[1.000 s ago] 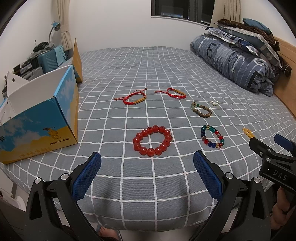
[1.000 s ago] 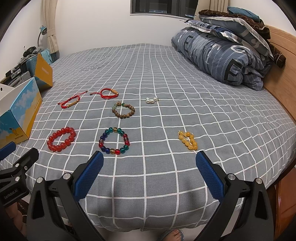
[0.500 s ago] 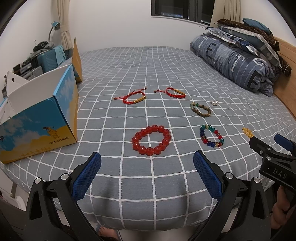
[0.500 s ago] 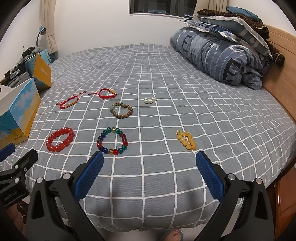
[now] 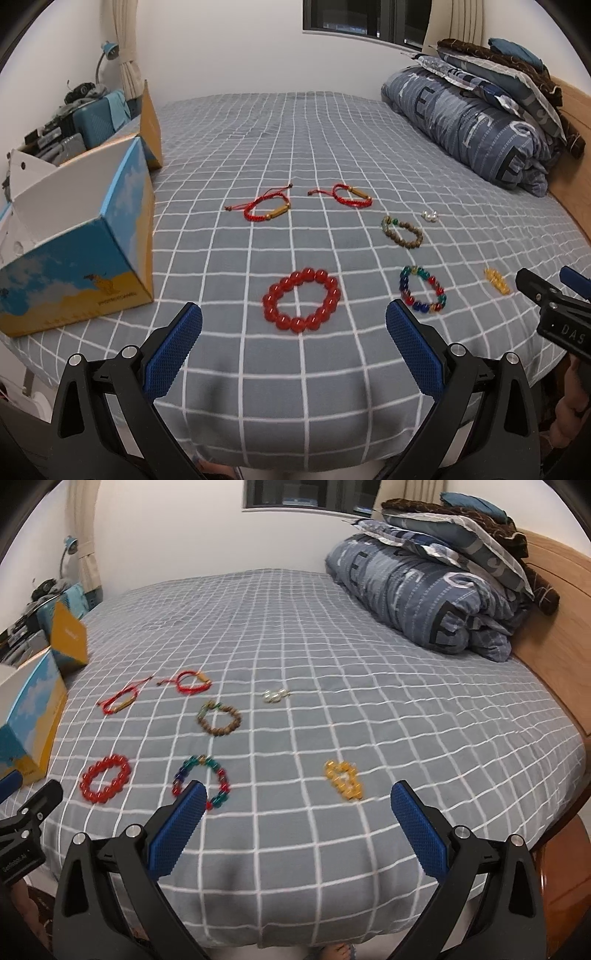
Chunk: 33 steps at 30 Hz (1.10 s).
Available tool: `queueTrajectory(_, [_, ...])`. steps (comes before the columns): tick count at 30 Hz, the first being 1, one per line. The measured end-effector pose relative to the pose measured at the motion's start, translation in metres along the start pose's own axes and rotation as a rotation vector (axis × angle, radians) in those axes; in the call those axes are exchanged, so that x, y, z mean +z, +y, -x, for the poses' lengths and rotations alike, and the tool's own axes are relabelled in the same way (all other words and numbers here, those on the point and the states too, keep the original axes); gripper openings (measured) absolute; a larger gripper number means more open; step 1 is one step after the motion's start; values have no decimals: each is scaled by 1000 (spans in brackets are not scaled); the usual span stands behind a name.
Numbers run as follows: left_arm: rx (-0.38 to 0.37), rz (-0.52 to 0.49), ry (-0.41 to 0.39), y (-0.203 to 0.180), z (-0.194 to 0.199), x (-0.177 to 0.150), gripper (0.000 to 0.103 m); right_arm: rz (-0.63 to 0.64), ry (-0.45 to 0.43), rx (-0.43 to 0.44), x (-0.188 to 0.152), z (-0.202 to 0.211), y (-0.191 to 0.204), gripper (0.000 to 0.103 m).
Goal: Organize jewelry
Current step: 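Grasp the red bead bracelet with the left tool while the right tool grasps the yellow amber bracelet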
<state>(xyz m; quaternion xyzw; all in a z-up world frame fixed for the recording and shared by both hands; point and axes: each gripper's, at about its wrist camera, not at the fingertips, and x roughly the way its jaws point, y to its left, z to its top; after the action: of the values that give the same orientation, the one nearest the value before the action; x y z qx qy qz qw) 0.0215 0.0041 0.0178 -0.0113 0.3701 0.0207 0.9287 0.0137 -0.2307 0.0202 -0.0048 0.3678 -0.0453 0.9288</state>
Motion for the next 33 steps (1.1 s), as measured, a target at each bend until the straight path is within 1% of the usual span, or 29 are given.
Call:
queueTrajectory(6, [-5, -8, 58, -5, -23, 26, 97, -10, 76, -28, 20, -24, -14, 95])
queueTrajectory(10, [-22, -5, 123, -7, -49, 34, 97, -21, 133, -35, 25, -51, -22, 95])
queueTrajectory(19, [-44, -14, 182, -11, -94, 18, 97, -46, 216, -31, 11, -100, -33, 95])
queueTrajectory(23, [-39, -22, 205, -13, -111, 14, 97, -59, 244, 6, 9, -116, -36, 95])
queueTrajectory(27, [-40, -24, 233, -13, -122, 8, 97, -73, 269, 12, 6, -127, -36, 95])
queueTrajectory(33, [-40, -35, 230, -15, -126, 7, 97, -85, 293, 19, 5, -138, -38, 94])
